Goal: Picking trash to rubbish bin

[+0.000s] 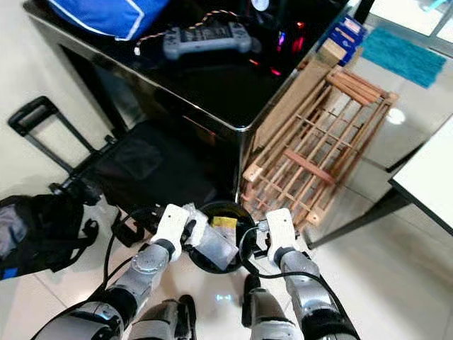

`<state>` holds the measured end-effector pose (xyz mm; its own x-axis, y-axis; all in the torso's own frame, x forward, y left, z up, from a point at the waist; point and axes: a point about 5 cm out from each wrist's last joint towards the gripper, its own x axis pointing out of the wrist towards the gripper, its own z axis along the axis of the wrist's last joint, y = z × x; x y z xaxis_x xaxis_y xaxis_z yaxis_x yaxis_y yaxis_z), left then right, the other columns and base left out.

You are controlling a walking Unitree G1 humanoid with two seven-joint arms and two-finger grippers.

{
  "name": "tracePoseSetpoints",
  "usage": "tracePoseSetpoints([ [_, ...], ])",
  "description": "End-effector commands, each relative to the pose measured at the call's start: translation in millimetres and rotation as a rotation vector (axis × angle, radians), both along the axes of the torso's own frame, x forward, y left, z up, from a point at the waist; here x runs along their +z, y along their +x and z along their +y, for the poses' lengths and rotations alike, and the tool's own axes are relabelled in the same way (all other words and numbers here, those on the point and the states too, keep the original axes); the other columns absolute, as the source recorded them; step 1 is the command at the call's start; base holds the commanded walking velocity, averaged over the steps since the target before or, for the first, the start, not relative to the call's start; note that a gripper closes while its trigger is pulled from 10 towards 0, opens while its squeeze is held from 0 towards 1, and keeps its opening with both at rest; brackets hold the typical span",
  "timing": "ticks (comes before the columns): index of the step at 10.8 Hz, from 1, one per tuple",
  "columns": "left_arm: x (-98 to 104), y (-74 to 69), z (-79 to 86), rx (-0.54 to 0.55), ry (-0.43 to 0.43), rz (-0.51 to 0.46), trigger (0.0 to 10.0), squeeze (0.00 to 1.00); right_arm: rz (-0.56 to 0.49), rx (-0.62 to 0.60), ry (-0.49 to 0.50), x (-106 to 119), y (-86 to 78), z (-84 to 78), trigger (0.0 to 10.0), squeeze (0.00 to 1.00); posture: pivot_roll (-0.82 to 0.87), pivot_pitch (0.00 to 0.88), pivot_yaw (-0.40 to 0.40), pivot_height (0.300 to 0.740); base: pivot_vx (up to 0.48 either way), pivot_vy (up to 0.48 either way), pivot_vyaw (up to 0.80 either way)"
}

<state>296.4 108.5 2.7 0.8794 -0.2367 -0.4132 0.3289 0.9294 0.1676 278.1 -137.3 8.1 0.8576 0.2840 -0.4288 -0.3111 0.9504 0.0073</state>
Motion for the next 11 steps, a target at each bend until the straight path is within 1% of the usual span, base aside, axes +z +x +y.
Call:
tracePoseSetpoints([
  [1,-10.8,-9.3,-1.7,-0.014,0.022,0.057,10.0,0.0,0.041,0.024,-0.003,-4.6,-7.6,0.8,10.0,0.0,-0.07,0.328,-0.001,0.74,0.0,0.0,0.0],
  [3,-17.8,-16.5,-4.6,-0.031,0.034,0.09,10.0,0.0,0.061,0.074,0.0,-2.2,-12.4,6.2,10.0,0.0,-0.09,0.33,0.0,0.74,0.0,0.0,0.0],
  [4,-18.2,-17.0,-5.8,-0.03,0.028,0.095,10.0,0.0,0.065,0.065,0.013,-0.4,-13.9,5.7,10.0,0.0,-0.09,0.33,0.0,0.74,0.0,0.0,0.0],
  [5,-18.3,-17.1,-7.3,-0.035,0.031,0.096,10.0,0.0,0.075,0.058,0.032,1.0,-15.5,5.4,10.0,0.0,-0.09,0.326,0.001,0.74,0.0,0.0,0.0],
  [6,-17.5,-16.4,-9.6,-0.047,0.033,0.095,10.0,0.0,0.082,0.079,0.05,3.1,-17.8,7.8,10.0,0.0,-0.1,0.324,0.002,0.74,0.0,0.0,0.0],
  [11,-12.7,-12.2,-11.5,-0.072,0.037,0.068,10.0,0.0,0.106,0.116,0.077,5.7,-24.3,14.1,10.0,0.0,-0.09,0.339,-0.006,0.74,0.0,0.0,0.0],
])
